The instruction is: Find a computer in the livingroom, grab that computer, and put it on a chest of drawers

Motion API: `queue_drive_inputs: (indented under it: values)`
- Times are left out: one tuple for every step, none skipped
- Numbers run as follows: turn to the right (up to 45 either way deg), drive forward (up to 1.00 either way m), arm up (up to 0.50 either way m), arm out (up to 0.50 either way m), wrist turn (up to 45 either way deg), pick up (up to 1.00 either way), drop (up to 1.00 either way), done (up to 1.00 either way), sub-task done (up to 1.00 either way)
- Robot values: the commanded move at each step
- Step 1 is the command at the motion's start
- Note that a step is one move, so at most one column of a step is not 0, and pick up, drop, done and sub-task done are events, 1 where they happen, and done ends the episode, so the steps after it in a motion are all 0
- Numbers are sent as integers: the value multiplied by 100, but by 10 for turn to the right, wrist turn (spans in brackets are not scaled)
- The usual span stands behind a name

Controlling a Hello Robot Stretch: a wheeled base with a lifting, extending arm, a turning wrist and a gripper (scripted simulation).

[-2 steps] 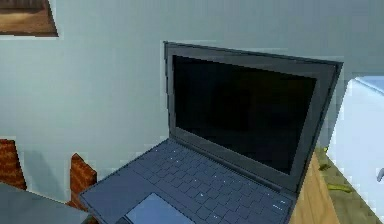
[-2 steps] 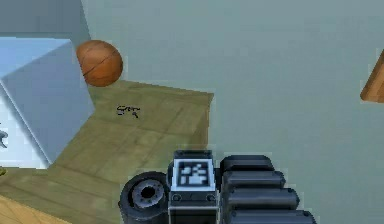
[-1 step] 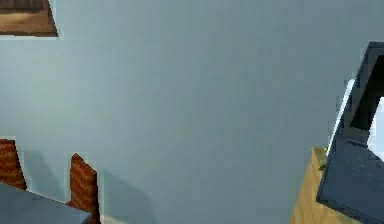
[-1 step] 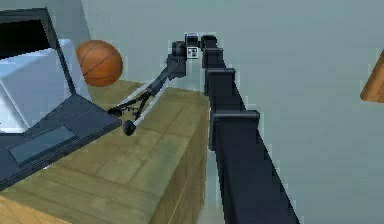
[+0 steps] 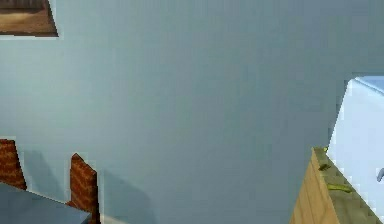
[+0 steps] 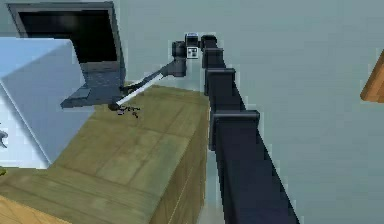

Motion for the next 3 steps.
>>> queue_drive_inputs:
  values:
    - [0, 0, -12, 0, 0, 0, 0, 0, 0]
    - [0, 0, 0, 0, 0, 0, 100, 0, 0]
    - [0, 0, 10, 0, 0, 0, 0, 0, 0]
